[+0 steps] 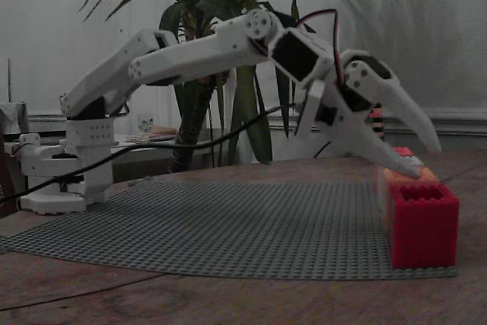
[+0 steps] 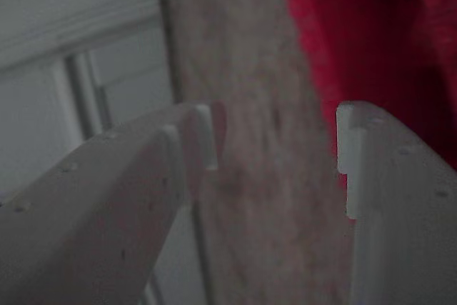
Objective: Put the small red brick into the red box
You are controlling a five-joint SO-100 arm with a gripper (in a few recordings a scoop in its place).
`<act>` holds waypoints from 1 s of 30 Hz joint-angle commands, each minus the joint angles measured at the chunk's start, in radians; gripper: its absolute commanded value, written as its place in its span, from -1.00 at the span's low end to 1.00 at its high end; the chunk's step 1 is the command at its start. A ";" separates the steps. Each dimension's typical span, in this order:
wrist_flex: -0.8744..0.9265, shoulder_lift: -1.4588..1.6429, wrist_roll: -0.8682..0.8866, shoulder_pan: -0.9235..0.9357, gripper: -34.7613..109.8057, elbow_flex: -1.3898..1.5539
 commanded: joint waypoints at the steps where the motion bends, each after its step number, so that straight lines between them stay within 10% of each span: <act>1: -0.015 0.064 -0.021 -0.011 -0.31 -0.006; 30: 0.009 2.034 -0.164 -0.310 -0.52 2.352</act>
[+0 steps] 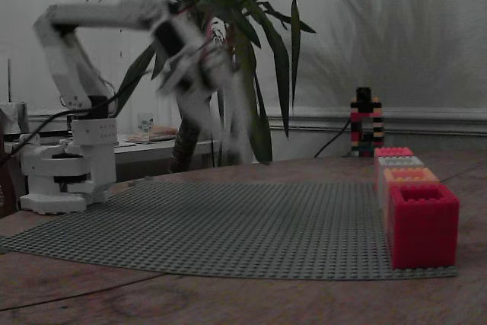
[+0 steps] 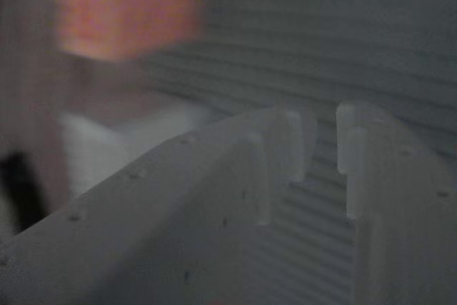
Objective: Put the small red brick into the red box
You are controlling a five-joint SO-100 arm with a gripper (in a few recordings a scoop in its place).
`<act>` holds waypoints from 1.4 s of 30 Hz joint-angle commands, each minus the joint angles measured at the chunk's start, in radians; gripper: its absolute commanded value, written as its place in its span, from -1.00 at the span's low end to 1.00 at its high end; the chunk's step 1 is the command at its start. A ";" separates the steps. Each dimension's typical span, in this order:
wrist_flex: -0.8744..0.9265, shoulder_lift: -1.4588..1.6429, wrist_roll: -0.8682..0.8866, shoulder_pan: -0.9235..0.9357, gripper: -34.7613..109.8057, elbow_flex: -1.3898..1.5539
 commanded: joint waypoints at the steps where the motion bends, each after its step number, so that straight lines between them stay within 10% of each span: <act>1: 0.046 0.273 0.031 -0.061 -0.52 0.245; 19: 0.408 0.928 0.156 -0.114 -0.52 0.486; 42: 0.419 0.963 0.209 -0.123 -0.52 0.494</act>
